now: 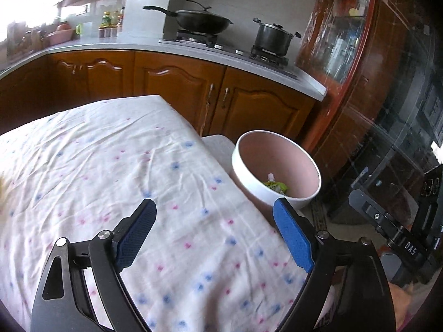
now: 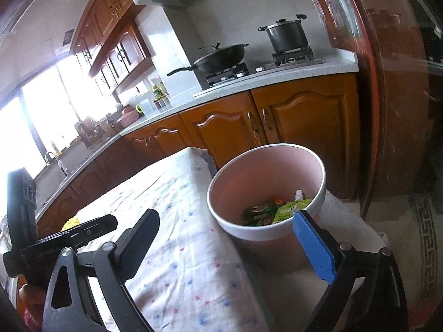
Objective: Collect trash
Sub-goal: 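Withdraw both open tools from the bucket back over the table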
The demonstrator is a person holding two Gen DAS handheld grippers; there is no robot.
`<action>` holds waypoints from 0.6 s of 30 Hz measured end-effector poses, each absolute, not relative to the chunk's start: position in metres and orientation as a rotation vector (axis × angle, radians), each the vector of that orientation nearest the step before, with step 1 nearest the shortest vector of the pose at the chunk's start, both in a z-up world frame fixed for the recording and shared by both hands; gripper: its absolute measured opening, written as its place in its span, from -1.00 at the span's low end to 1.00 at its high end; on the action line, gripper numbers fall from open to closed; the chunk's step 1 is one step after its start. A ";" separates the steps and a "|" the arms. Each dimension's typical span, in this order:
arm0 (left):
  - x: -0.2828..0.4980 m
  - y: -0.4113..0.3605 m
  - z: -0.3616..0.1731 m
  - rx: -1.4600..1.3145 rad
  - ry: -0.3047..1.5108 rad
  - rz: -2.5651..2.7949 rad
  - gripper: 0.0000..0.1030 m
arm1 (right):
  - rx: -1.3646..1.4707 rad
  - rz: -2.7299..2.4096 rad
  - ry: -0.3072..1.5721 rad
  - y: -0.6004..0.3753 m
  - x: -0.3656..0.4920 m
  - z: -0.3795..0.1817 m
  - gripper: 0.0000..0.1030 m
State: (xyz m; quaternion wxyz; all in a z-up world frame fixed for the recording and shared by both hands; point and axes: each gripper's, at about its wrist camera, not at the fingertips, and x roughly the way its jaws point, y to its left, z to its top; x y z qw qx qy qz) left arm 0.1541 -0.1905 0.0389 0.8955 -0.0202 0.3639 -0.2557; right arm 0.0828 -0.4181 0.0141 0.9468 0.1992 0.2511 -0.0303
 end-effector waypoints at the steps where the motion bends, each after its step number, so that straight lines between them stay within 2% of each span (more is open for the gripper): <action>1: 0.151 -0.187 0.039 -0.043 0.751 -0.523 0.72 | 0.400 -0.063 0.507 -0.415 0.081 0.015 0.92; 18: 0.090 -0.112 0.045 -0.061 0.606 -0.371 0.83 | 0.231 -0.045 0.382 -0.339 0.043 0.022 0.99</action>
